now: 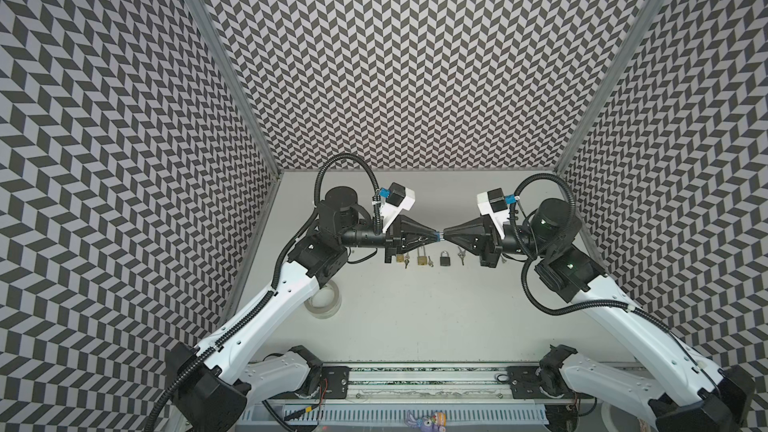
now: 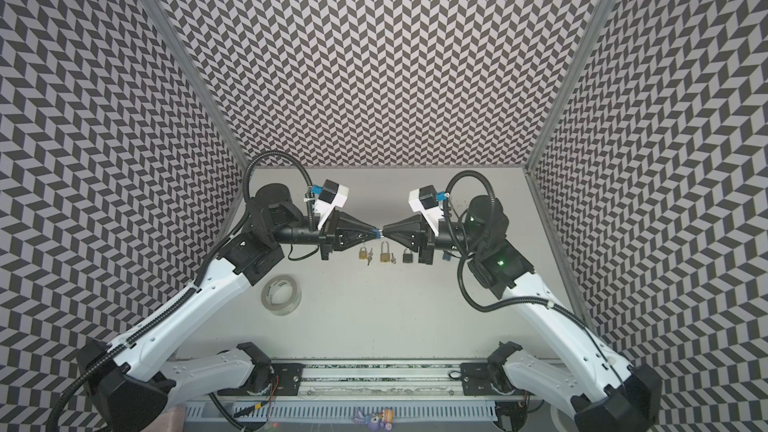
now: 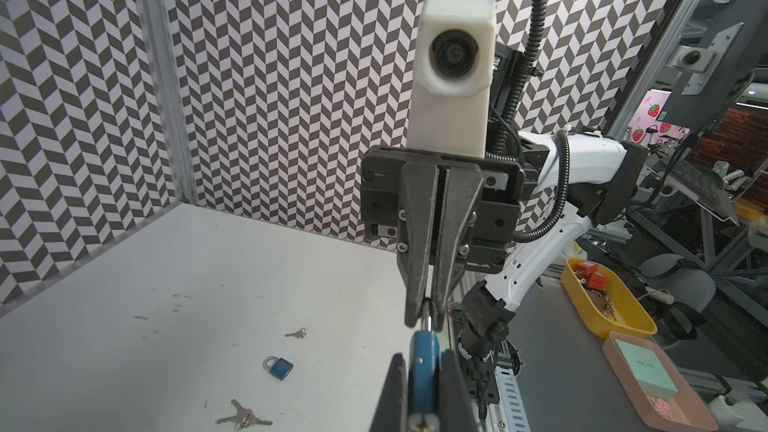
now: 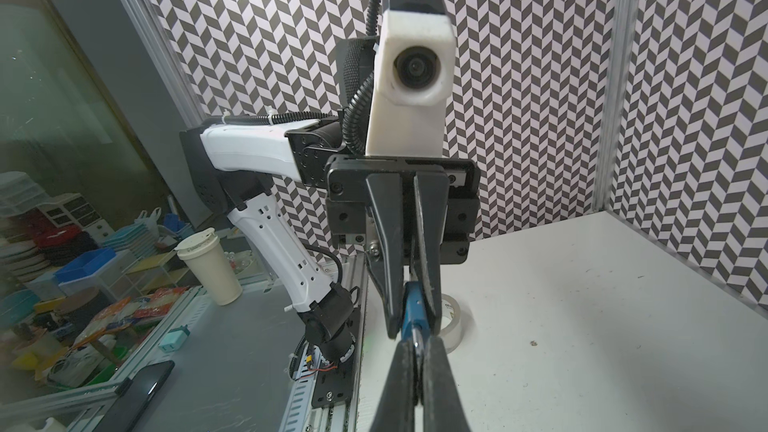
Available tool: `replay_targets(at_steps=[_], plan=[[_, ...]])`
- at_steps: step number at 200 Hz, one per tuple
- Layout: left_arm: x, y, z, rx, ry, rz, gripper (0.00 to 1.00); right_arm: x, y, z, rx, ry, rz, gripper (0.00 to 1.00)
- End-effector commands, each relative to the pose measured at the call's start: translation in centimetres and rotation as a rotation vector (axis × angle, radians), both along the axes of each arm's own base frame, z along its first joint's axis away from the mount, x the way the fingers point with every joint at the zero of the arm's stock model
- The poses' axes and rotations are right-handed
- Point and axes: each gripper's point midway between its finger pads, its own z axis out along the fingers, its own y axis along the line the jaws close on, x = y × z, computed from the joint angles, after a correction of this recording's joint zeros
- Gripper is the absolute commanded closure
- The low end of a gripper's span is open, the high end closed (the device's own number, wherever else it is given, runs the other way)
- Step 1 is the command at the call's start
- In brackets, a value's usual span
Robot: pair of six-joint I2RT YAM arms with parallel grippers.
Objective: Lock with the key
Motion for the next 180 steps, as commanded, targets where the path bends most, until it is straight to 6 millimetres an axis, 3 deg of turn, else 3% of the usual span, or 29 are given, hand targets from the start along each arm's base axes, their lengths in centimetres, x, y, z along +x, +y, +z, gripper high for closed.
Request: replay_targets(at_steps=[1, 34, 117, 139, 165, 180], plan=[[-2.3, -2.4, -0.9, 0.009, 0.009, -0.098, 1.0, -1.1, 1.9, 0.7, 0.028, -0.065, 0.073, 1.0], [-1.6, -2.3, -0.3, -0.02, 0.011, -0.043, 1.0, -1.4, 2.3, 0.1, 0.011, -0.068, 0.08, 1.0], [0.4, 2.6, 2.7, -0.068, -0.056, 0.115, 1.0, -1.0, -0.1, 1.0, -0.013, -0.124, -0.059, 1.0], [0.2, 2.9, 3.0, -0.07, -0.068, 0.113, 1.0, -1.0, 0.0, 0.8, -0.014, -0.117, -0.052, 1.0], [-0.1, 2.5, 2.9, -0.07, -0.038, 0.061, 1.0, -1.6, 0.0, 2.2, 0.058, -0.094, -0.016, 1.0], [-0.1, 2.3, 2.7, -0.066, -0.027, 0.05, 0.85, -2.0, -0.2, 3.4, 0.126, -0.077, -0.006, 1.0]])
